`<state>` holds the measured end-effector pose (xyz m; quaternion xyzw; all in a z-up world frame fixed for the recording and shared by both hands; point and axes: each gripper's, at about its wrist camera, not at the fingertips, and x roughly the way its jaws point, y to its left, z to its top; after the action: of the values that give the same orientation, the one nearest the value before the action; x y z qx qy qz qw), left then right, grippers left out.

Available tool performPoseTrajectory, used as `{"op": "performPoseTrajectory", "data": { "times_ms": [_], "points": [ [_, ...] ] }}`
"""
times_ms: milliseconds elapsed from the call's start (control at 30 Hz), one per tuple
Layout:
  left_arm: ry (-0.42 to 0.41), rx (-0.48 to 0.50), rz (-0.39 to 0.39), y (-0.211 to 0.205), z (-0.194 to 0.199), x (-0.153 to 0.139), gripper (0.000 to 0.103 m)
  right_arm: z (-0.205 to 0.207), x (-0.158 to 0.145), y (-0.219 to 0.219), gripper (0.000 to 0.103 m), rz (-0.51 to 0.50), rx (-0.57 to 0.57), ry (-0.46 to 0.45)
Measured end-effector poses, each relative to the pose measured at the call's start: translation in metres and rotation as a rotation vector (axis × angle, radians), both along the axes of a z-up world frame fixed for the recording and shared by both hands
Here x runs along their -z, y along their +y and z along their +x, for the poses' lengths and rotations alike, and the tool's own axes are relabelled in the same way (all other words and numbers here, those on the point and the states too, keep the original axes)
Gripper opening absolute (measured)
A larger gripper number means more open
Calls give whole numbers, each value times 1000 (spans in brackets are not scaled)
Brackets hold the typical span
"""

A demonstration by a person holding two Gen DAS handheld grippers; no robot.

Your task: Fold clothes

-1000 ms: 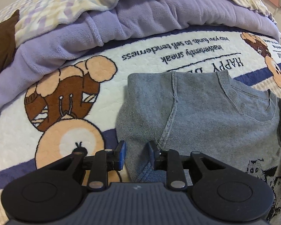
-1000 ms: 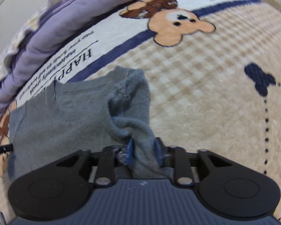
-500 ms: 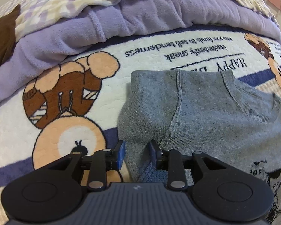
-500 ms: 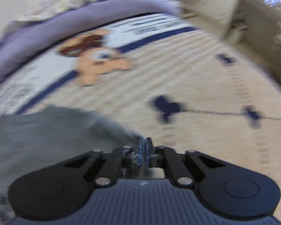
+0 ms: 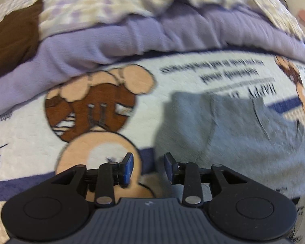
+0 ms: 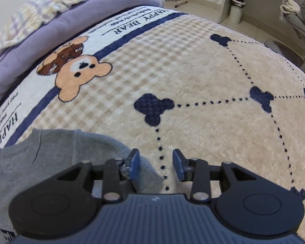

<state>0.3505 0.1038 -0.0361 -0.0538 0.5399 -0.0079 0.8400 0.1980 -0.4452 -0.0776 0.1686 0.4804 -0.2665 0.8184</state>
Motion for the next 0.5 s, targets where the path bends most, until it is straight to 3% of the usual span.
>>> {"op": "performPoseTrajectory", "data": {
  "times_ms": [233,300,333,500],
  "points": [
    [23,-56,-292,17,13,22,33,1,3,-6,42,19,12,-7],
    [5,-67,-298,9,12,26,27,0,4,-6,42,32,13,-5],
    [-18,-61,-296,2,11,25,7,0,4,-7,42,30,11,-7],
    [-71,23,-349,-29,3,9,8,1,5,-6,42,26,-10,-8]
  ]
}}
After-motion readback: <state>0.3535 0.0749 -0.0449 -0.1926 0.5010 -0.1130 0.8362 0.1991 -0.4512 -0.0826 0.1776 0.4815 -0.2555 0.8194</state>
